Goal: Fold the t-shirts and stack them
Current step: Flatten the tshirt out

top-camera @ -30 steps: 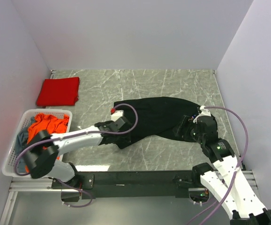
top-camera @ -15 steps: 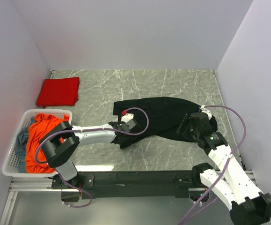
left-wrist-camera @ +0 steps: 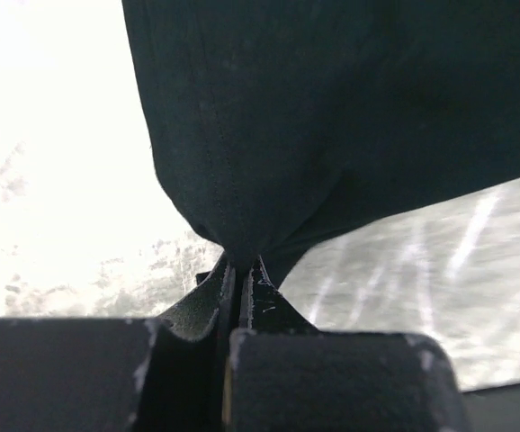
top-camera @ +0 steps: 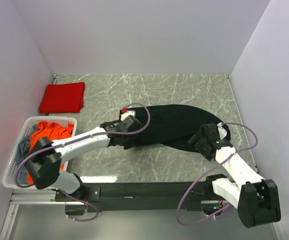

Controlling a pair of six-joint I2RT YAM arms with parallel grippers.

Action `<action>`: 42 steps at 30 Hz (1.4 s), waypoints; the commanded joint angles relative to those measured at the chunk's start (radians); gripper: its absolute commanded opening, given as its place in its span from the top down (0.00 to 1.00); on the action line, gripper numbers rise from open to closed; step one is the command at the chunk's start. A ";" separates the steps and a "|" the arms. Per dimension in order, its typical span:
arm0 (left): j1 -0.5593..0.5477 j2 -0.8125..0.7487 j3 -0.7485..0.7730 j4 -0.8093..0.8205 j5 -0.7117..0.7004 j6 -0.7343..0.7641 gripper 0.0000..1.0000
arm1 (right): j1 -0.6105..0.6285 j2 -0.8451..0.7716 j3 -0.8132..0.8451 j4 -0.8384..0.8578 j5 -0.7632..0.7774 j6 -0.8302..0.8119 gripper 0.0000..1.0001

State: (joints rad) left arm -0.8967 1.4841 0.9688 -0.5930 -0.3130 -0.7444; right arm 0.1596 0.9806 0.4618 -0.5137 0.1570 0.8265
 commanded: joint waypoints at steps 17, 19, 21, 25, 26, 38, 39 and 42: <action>0.416 -0.202 0.192 -0.194 0.184 0.088 0.99 | -0.100 -0.062 0.371 -0.288 0.297 -0.067 1.00; 0.452 -0.222 0.214 -0.221 0.164 0.091 0.99 | -0.111 -0.123 0.471 -0.339 0.351 -0.084 1.00; 0.476 -0.251 0.215 -0.251 0.155 0.088 0.99 | -0.132 -0.187 0.539 -0.382 0.386 -0.116 1.00; 0.522 -0.298 0.219 -0.303 0.183 0.080 0.99 | -0.153 -0.260 0.632 -0.424 0.423 -0.165 1.00; 0.521 -0.311 0.217 -0.312 0.190 0.073 0.99 | -0.154 -0.267 0.647 -0.431 0.429 -0.182 1.00; 0.574 -0.184 0.139 -0.142 0.232 0.092 0.99 | -0.155 -0.053 0.658 -0.272 0.279 -0.290 0.99; 0.585 -0.098 0.152 -0.116 0.227 0.094 0.99 | -0.155 0.028 0.652 -0.250 0.250 -0.285 0.99; 0.628 0.107 0.290 -0.053 0.224 0.103 0.96 | -0.184 0.218 0.666 -0.151 0.220 -0.279 1.00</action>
State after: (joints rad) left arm -0.3046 1.4364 1.1442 -0.7666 -0.0757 -0.6674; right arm 0.0032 1.0405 1.1259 -0.8036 0.4168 0.5594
